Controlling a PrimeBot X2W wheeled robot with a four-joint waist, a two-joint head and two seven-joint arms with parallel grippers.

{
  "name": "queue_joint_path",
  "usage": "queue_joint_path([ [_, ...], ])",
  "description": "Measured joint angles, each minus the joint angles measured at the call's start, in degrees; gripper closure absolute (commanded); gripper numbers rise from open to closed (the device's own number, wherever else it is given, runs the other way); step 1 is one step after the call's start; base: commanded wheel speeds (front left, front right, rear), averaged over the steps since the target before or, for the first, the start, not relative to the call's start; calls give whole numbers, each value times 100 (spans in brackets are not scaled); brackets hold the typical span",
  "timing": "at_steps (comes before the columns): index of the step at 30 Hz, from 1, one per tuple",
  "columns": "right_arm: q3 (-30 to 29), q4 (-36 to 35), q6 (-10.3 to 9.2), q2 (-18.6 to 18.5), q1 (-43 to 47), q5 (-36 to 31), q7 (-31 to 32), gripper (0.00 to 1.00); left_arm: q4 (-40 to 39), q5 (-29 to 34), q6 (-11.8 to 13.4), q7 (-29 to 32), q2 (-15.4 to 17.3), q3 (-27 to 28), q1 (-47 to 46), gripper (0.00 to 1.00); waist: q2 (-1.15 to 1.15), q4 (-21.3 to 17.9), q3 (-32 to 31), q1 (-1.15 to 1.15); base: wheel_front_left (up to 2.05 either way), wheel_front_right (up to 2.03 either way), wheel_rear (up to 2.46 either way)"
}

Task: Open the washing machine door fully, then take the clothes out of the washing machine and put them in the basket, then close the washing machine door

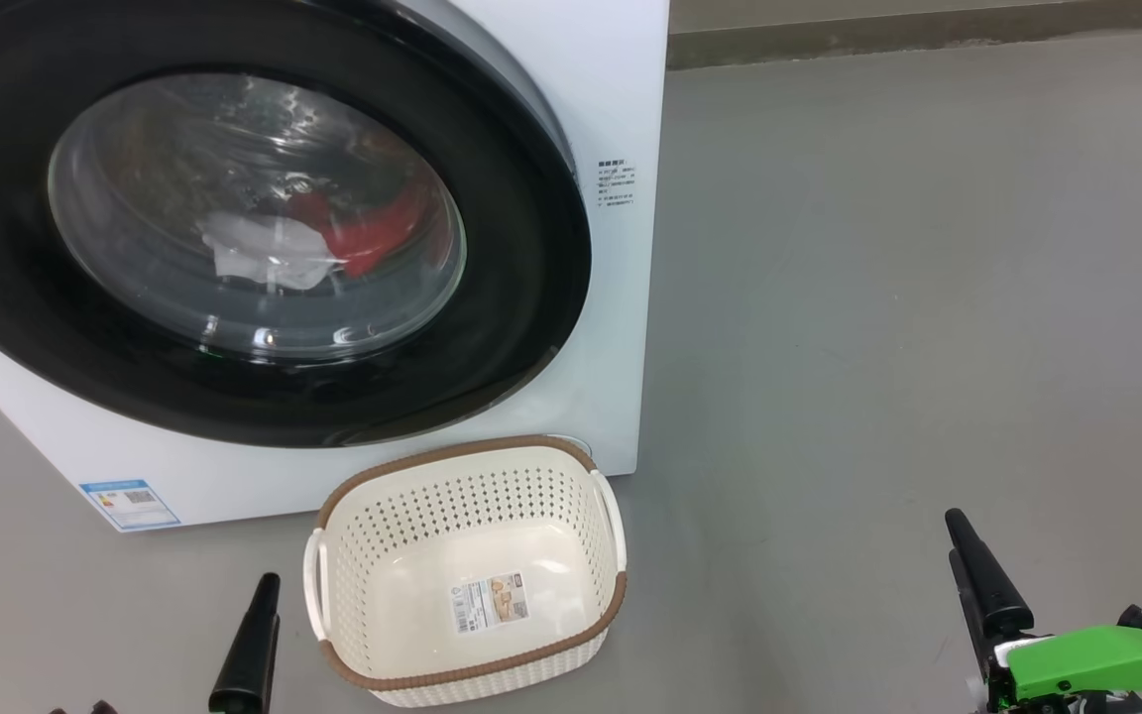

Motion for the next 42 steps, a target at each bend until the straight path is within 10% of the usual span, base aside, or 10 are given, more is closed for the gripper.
queue_joint_path([
  [42,343,-108,0,-42,154,-2694,-695,0,-480,3481,363,-666,19,-372,238,0,0,43,36,-1,0,0,0],
])
